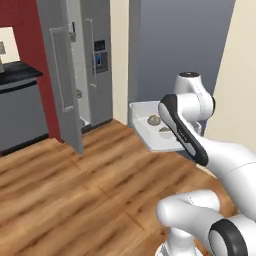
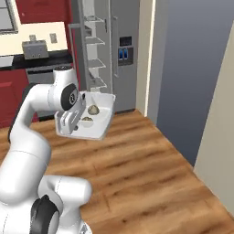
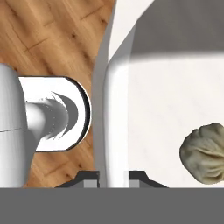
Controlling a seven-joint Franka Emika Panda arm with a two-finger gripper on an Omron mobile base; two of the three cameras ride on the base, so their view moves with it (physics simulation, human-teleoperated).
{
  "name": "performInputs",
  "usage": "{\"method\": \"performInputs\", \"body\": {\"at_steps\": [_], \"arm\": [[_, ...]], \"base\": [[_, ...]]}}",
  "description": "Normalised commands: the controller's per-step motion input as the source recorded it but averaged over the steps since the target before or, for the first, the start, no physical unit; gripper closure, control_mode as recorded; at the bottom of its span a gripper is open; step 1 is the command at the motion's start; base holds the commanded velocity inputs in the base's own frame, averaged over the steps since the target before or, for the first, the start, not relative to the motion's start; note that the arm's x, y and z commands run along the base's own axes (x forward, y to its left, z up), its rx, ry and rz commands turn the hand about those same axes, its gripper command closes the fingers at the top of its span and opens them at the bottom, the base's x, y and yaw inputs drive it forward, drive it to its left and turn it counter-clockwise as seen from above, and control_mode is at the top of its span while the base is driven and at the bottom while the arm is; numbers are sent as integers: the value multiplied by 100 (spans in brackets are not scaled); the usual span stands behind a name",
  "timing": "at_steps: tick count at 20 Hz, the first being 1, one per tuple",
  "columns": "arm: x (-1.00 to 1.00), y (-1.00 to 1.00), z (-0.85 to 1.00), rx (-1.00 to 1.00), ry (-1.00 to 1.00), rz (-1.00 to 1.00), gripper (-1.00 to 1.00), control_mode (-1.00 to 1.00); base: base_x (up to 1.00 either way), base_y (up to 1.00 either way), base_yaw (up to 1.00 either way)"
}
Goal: Place two dumplings into each of the tupperware containers and then place the containers in the fridge.
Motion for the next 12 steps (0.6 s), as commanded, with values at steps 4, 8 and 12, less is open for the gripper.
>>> {"method": "performInputs", "body": {"at_steps": [4, 8, 12], "arm": [[0, 0, 0, 0, 0, 0, 100, 100], [0, 0, 0, 0, 0, 0, 100, 100], [0, 0, 0, 0, 0, 0, 100, 100]], "base": [[82, -84, 52], [68, -75, 40], [64, -57, 22]]}}
